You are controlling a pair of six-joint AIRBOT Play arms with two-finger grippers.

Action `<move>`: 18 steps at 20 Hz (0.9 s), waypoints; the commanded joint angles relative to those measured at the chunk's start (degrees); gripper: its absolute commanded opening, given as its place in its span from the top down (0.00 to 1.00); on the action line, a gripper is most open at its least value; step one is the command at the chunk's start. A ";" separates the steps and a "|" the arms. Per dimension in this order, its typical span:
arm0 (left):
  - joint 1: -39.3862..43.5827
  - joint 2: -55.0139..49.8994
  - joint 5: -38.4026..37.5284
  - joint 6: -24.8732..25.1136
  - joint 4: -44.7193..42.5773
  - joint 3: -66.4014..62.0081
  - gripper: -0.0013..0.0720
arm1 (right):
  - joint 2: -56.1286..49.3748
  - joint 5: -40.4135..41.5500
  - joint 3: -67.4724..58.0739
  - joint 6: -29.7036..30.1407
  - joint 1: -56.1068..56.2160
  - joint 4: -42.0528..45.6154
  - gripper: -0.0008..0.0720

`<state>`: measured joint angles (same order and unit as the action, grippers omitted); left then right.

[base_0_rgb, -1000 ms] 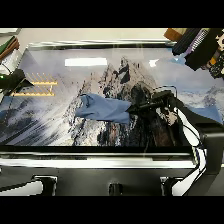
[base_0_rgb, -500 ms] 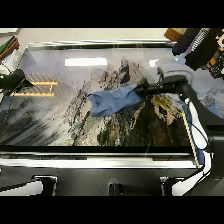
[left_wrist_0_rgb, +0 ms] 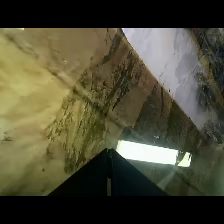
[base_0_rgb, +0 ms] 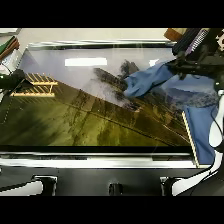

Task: Fold the clothes and pants, and hang the long-sleeved shirts on hangers.

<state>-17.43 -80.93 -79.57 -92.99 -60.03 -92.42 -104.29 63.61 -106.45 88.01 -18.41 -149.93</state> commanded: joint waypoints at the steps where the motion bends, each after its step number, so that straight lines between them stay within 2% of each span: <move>1: 0.02 -0.02 -0.55 -0.04 0.00 0.02 0.96 | 0.74 -3.58 -3.30 -5.73 -5.88 3.23 0.95; 6: 0.02 0.00 -1.92 -0.04 0.00 0.02 0.96 | 3.61 -9.79 -3.30 -17.38 -11.17 13.77 0.95; 13: 0.02 0.00 -3.39 -0.57 0.00 0.02 0.96 | 6.10 -4.92 -3.30 -46.66 -12.87 33.11 0.95; 15: 0.02 0.00 -4.94 -1.11 0.00 0.00 0.96 | 7.50 -3.02 -3.30 -51.06 -12.87 37.83 0.95; 18: 0.02 0.00 -6.86 -1.11 0.00 0.00 0.96 | 9.68 2.80 -3.30 -54.31 -12.87 44.70 0.95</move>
<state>-17.43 -80.93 -84.33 -93.89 -60.01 -92.42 -96.36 61.21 -109.71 40.40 -31.20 -113.56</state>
